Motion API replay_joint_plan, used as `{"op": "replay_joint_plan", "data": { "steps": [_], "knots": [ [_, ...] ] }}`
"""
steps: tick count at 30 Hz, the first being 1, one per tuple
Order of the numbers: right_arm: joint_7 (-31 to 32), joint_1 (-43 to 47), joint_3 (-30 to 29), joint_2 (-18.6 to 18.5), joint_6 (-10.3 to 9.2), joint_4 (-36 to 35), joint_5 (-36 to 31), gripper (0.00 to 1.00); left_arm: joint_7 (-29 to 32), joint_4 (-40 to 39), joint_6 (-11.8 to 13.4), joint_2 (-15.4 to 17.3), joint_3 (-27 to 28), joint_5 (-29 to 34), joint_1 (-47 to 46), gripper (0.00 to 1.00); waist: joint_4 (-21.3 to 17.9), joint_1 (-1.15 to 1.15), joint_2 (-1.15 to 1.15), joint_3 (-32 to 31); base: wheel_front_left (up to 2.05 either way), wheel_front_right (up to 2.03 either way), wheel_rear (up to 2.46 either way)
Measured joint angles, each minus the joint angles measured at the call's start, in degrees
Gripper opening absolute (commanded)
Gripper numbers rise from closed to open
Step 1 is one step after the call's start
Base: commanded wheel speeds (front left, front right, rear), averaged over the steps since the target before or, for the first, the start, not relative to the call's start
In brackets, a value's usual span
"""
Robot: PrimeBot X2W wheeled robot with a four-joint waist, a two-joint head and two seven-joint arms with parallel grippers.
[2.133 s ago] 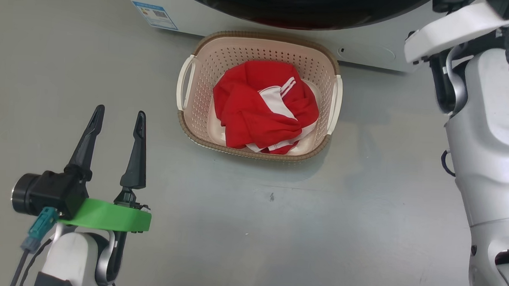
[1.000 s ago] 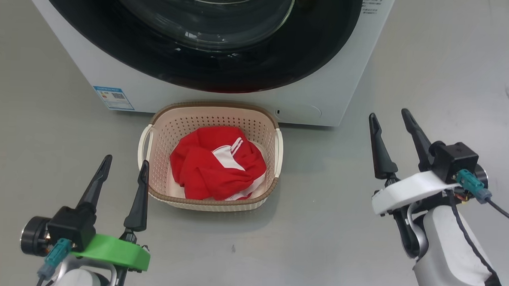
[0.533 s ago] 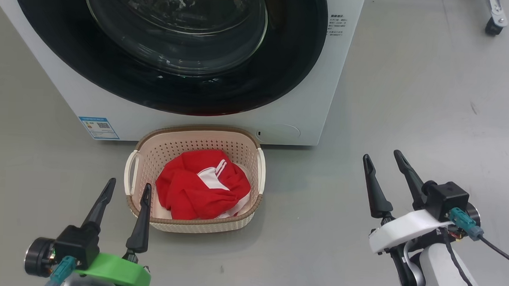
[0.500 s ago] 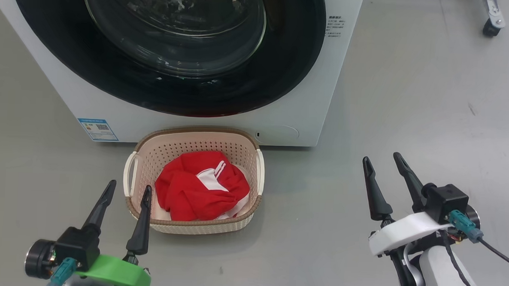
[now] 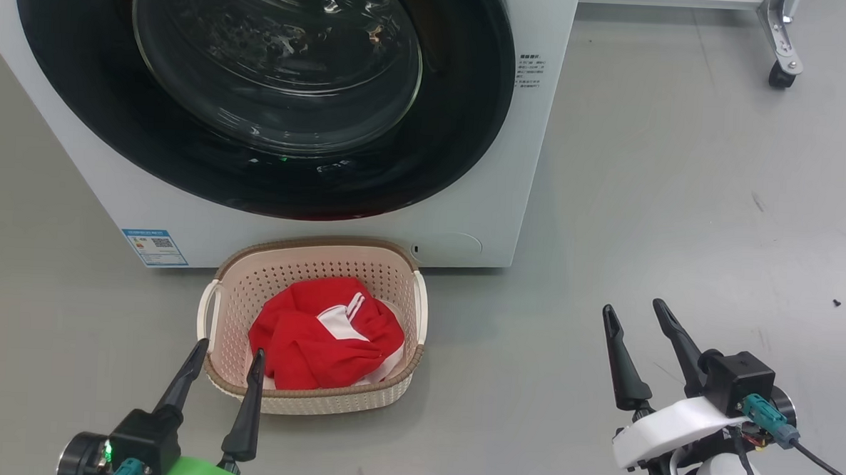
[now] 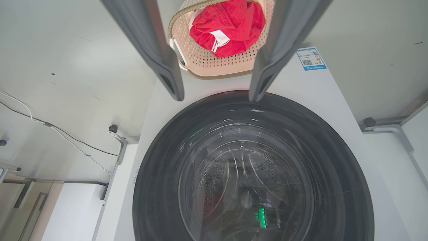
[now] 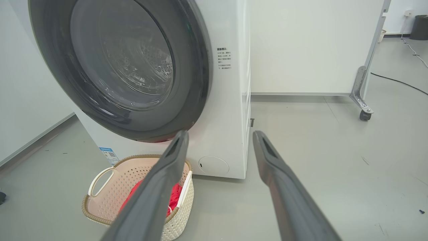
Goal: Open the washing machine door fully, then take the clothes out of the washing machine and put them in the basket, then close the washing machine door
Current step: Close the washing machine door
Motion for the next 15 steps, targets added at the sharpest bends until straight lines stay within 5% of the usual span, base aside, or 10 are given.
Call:
{"op": "replay_joint_plan", "data": {
  "steps": [15],
  "knots": [
    [0.00,3.73,0.08,0.15,-0.94,-2.53,1.20,1.00,0.02,-0.25,0.03,0.01,-0.55,0.00,1.51,1.00,0.28,0.00,0.00,-1.39,0.00,0.00,0.00]
  ]
}}
